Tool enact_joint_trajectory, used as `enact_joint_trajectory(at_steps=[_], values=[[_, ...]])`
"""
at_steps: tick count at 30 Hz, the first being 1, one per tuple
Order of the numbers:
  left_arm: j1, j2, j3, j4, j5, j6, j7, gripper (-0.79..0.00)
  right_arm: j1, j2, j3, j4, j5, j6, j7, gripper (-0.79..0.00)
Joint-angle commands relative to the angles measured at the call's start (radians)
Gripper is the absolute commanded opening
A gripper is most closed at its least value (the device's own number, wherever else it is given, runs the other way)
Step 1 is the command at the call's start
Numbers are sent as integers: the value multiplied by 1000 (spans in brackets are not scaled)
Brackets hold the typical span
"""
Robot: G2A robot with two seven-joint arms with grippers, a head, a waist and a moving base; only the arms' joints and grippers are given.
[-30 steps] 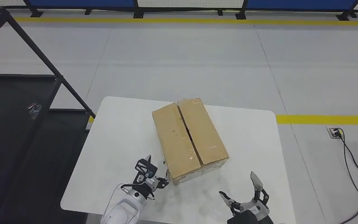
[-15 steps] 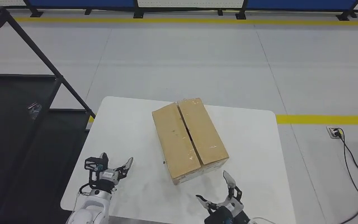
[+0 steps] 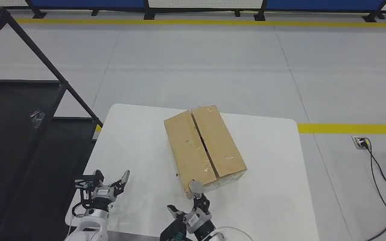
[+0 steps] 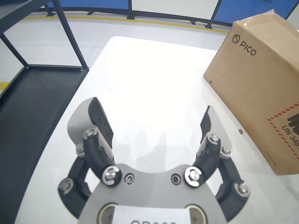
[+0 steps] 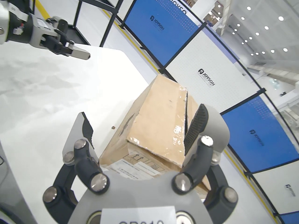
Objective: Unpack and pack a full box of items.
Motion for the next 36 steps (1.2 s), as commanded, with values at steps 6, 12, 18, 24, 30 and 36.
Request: enact_joint_trajectory(at_steps=[6, 12, 18, 24, 30, 36], values=[[1, -1, -11, 10, -4, 0, -3, 0, 93, -48, -57, 103, -162, 10, 147, 0], [-4, -2, -17, 12, -6, -4, -10, 0, 123, -76, -55, 154, -191, 9, 216, 0], [-18, -3, -16, 20, -2, -11, -17, 0, 114, -84, -23, 165, -257, 1, 258, 0], [-31, -5, -14, 26, -1, -14, -24, 0, 71, -82, 26, 136, -267, 0, 243, 0], [-40, -6, -10, 32, 7, -19, -25, 0, 23, -75, 86, 104, -279, -3, 210, 0], [-40, -7, -10, 30, 14, -22, -24, 0, -28, -67, 144, 74, -275, -1, 175, 0]])
